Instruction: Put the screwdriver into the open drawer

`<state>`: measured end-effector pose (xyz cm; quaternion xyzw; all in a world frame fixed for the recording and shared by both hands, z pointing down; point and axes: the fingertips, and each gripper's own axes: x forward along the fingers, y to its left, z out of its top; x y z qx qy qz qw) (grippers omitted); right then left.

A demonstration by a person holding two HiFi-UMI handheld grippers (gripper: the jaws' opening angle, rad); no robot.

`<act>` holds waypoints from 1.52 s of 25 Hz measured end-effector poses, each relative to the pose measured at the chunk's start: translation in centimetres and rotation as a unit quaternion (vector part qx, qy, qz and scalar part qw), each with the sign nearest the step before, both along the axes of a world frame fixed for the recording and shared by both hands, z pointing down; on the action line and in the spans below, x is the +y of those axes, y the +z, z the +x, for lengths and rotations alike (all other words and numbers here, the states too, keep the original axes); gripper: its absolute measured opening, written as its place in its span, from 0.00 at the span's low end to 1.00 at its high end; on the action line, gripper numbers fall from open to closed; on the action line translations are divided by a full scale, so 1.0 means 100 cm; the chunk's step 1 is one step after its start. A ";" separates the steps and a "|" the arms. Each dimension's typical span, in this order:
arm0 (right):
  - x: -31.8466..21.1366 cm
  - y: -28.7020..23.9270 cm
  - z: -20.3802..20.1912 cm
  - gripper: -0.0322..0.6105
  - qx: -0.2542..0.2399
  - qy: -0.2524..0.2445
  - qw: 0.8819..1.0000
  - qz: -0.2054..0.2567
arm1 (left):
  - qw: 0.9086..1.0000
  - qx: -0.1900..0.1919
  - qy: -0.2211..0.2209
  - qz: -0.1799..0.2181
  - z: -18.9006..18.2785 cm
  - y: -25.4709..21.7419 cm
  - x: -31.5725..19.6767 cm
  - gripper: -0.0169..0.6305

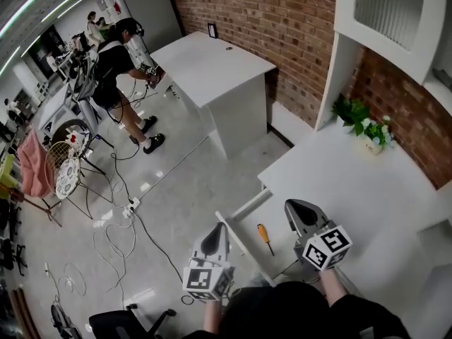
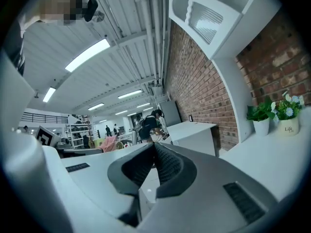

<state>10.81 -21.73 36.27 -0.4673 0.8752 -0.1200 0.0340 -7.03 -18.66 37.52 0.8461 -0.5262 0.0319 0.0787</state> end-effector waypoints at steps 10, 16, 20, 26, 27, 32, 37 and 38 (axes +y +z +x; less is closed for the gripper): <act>-0.003 -0.024 0.029 0.07 -0.015 0.035 0.999 0.038 | 0.999 0.001 -0.024 0.024 -0.007 -0.015 -0.007 0.04; -0.005 -0.025 0.033 0.07 -0.013 0.033 0.999 0.037 | 0.999 -0.009 -0.042 0.030 -0.015 -0.019 -0.007 0.04; -0.006 -0.028 0.034 0.07 -0.010 0.032 0.998 0.045 | 0.998 0.003 -0.055 0.027 -0.017 -0.025 -0.007 0.04; -0.005 -0.025 0.038 0.07 -0.007 0.041 0.998 0.042 | 0.998 -0.008 -0.059 0.024 -0.022 -0.022 -0.006 0.04; -0.006 -0.024 0.039 0.07 -0.006 0.042 0.998 0.042 | 0.998 -0.014 -0.058 0.025 -0.023 -0.020 -0.006 0.04; -0.005 -0.020 0.040 0.07 0.006 0.045 0.998 0.042 | 0.998 -0.023 -0.058 0.023 -0.027 -0.015 -0.006 0.04; -0.008 -0.016 0.039 0.07 0.008 0.048 0.998 0.040 | 0.998 -0.025 -0.059 0.021 -0.030 -0.014 -0.010 0.04; -0.009 -0.015 0.039 0.07 0.008 0.048 0.998 0.040 | 0.998 -0.026 -0.059 0.021 -0.031 -0.014 -0.011 0.04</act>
